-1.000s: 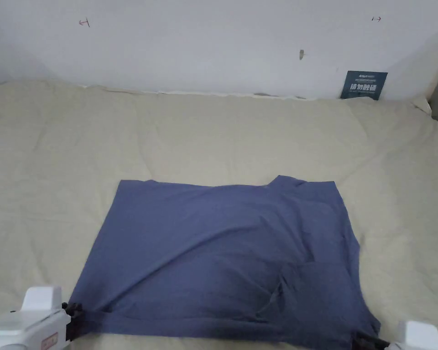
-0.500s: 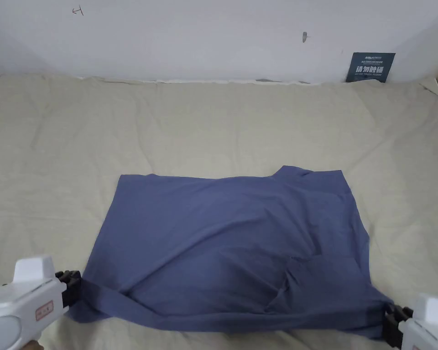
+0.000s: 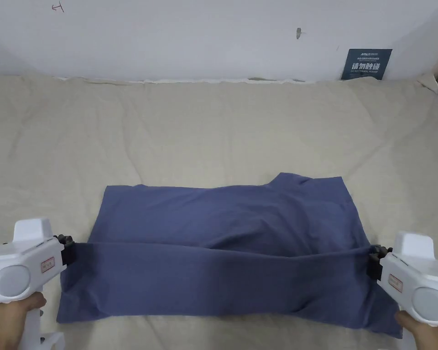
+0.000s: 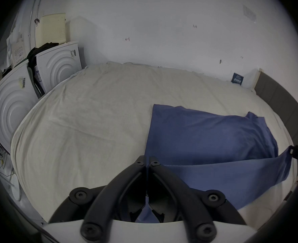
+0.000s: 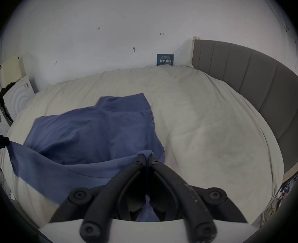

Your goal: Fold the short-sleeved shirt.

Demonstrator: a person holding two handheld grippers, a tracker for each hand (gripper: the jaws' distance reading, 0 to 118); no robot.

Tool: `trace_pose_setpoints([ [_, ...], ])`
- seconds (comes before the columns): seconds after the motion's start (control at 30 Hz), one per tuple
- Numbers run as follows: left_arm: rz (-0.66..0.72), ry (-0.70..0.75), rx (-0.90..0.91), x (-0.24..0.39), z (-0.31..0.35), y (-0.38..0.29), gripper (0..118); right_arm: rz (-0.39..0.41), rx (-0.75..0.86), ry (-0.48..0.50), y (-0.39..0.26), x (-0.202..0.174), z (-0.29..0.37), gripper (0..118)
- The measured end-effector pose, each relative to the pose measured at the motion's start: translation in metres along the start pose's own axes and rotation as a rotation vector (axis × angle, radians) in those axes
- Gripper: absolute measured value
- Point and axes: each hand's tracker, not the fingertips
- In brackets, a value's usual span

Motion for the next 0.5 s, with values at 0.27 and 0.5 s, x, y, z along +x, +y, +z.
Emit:
trace_pose_setpoints([
  [0.27, -0.107, 0.084, -0.195, 0.021, -0.082, -0.015, 1, -0.083, -0.220, -0.040, -0.006, 0.001, -0.093, 4],
  [0.5, -0.086, 0.081, -0.181, 0.009, -0.082, -0.014, 24, -0.118, -0.216, -0.054, -0.007, 0.002, -0.086, 30],
])
